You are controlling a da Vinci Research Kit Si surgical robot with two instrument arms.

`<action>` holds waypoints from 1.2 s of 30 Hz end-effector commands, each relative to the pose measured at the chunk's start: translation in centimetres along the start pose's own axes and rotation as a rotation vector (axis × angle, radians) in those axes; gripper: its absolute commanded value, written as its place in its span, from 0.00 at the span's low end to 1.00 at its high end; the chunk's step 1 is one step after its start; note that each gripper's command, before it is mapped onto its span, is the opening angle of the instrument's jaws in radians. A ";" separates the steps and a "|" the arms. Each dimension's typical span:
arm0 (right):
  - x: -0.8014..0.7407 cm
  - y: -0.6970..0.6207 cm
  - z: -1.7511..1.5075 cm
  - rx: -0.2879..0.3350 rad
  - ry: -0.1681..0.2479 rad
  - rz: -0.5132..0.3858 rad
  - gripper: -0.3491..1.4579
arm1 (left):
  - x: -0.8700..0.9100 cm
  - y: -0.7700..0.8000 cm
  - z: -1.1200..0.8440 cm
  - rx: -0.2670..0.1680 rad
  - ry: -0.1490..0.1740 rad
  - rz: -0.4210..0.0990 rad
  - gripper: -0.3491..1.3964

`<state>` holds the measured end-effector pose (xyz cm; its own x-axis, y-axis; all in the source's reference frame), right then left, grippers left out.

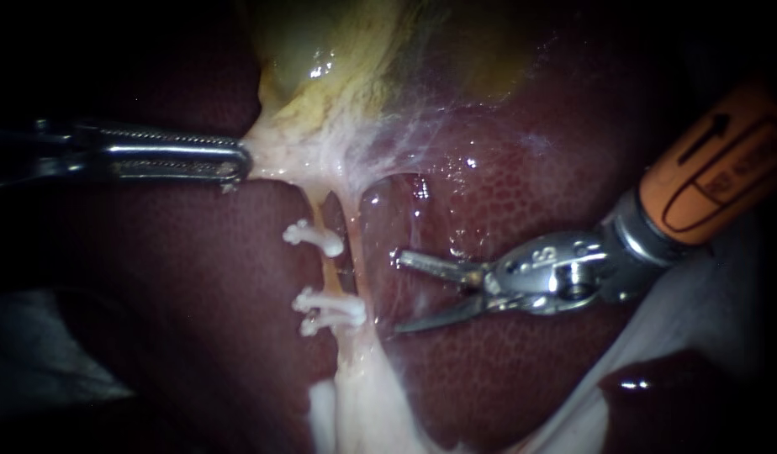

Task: Go to the cutting position left tube

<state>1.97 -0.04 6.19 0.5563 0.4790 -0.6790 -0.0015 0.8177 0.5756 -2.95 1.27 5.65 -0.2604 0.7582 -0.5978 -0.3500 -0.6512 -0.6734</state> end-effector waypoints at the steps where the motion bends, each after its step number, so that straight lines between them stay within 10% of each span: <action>1: 0.00 0.01 0.04 0.012 0.003 0.006 0.99 | 0.01 0.00 0.00 0.001 0.000 0.000 0.00; 22: -0.43 0.46 0.69 0.138 -0.002 0.044 0.98 | 0.01 0.01 0.00 0.002 0.000 -0.001 0.00; 36: -0.32 0.57 0.89 0.215 0.012 -0.010 0.92 | 0.01 0.03 0.00 0.003 0.001 -0.001 0.00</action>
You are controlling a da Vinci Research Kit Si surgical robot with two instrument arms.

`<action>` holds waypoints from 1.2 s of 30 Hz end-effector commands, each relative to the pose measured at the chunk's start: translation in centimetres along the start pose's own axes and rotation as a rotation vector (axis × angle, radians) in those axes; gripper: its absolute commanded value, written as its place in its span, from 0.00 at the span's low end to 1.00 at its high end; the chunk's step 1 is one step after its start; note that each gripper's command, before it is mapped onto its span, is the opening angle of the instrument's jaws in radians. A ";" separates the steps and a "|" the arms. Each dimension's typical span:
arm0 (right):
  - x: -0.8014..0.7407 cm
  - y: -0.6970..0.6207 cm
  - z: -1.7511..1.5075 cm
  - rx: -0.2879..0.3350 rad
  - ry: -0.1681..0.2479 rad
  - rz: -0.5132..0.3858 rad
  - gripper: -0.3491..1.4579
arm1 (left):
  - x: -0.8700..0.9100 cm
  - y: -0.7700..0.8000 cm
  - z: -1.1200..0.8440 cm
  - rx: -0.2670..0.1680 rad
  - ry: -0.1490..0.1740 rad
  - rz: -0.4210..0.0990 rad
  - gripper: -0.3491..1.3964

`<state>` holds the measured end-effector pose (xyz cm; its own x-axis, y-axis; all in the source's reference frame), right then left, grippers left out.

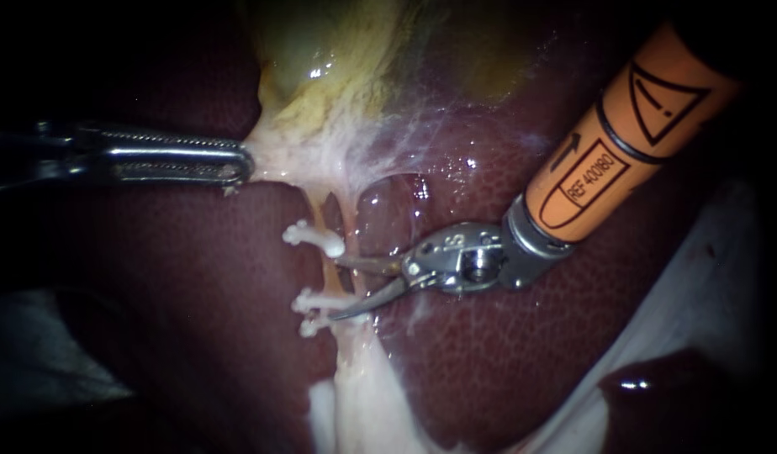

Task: Go to the cutting position left tube

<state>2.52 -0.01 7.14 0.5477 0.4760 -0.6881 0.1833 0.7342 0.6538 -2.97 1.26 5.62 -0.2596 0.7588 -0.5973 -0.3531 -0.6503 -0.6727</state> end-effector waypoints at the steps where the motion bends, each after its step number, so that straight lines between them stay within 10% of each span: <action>1: 0.02 0.00 0.02 0.006 0.010 -0.007 0.92 | 0.00 0.00 0.00 0.000 0.000 0.000 0.00; 36: 0.54 0.05 0.59 0.002 0.115 0.053 0.96 | 0.01 0.01 0.04 0.003 0.001 -0.001 0.00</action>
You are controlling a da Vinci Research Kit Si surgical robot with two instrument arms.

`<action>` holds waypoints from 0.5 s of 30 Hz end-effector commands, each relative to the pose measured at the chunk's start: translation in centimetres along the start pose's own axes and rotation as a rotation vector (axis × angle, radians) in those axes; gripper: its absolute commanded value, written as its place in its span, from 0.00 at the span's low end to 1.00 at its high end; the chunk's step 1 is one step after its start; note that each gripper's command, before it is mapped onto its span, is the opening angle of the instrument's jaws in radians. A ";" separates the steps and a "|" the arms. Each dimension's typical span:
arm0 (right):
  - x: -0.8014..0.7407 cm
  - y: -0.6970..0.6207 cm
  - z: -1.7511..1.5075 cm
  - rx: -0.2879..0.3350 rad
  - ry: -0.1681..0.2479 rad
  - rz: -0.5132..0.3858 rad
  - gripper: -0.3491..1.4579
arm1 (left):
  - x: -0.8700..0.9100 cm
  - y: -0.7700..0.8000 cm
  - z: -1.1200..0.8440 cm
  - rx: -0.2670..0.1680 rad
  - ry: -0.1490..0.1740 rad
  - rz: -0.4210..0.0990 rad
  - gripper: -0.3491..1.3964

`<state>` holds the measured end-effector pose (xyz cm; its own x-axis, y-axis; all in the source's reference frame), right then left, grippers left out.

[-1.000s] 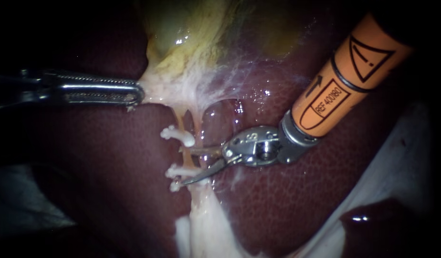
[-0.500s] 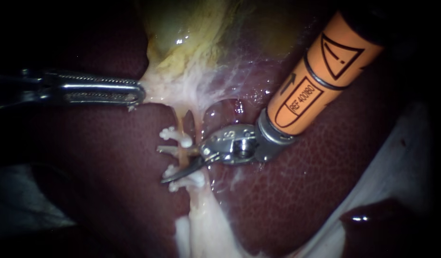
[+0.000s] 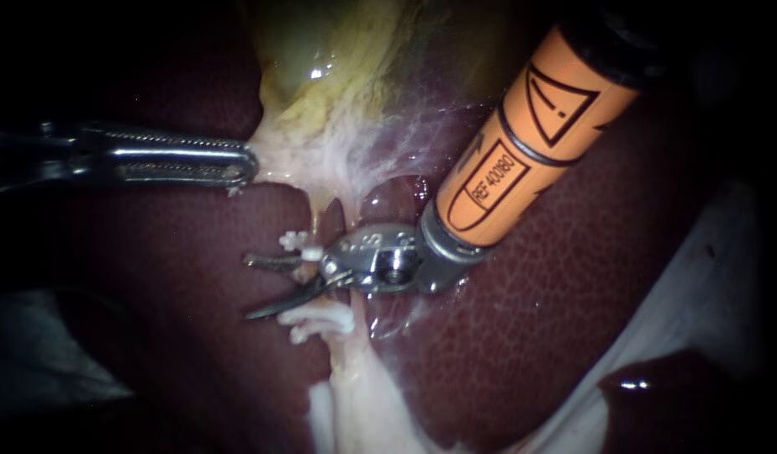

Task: Go to the cutting position left tube

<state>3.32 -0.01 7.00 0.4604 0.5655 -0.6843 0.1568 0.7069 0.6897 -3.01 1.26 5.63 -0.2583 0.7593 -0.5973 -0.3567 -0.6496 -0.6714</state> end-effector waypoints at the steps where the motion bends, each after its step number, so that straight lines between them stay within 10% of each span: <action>1: 0.02 -0.03 0.00 0.003 0.004 0.006 0.96 | 0.00 0.00 0.00 -0.001 0.000 0.000 0.00; 15: 0.20 -0.16 -0.03 0.016 0.030 0.057 0.98 | 0.00 0.00 0.00 -0.001 0.000 0.000 0.00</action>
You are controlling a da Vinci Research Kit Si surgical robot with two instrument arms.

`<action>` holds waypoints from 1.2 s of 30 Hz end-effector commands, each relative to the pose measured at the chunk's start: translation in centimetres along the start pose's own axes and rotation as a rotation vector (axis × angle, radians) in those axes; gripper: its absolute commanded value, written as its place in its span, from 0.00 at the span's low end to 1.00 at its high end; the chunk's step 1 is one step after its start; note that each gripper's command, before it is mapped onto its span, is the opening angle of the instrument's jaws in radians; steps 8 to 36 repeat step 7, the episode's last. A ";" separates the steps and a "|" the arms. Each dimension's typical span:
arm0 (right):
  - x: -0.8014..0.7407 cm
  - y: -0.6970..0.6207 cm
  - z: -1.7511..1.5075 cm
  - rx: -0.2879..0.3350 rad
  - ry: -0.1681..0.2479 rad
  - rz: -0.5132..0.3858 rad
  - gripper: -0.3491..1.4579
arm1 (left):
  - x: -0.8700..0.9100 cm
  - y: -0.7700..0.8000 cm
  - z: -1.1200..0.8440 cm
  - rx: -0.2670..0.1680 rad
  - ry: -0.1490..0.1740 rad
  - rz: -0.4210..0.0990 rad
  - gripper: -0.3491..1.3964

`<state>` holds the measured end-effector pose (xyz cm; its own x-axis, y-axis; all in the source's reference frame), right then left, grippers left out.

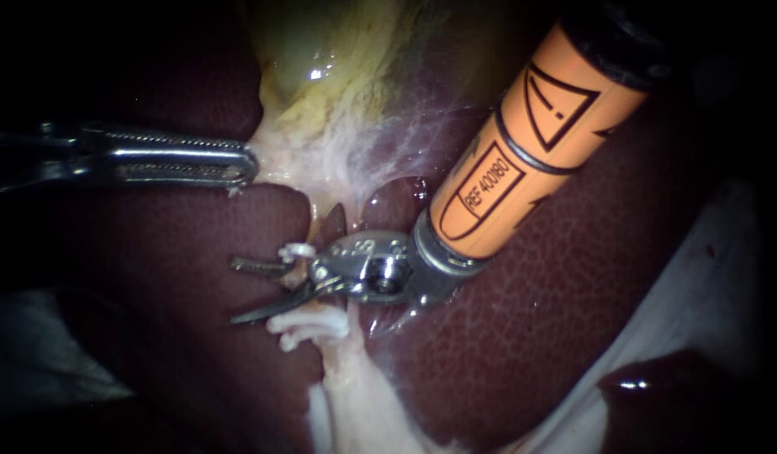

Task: Go to the cutting position left tube

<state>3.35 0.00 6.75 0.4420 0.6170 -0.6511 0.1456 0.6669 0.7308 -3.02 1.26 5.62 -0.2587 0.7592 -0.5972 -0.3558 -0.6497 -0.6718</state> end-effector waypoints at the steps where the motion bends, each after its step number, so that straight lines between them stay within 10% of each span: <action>1: 0.00 0.00 0.00 0.000 0.000 0.001 0.98 | 0.00 0.00 0.00 0.000 0.000 0.000 0.00; 36: -0.02 0.01 0.00 0.000 -0.001 0.000 0.98 | 0.00 0.00 0.00 0.000 0.000 0.000 0.00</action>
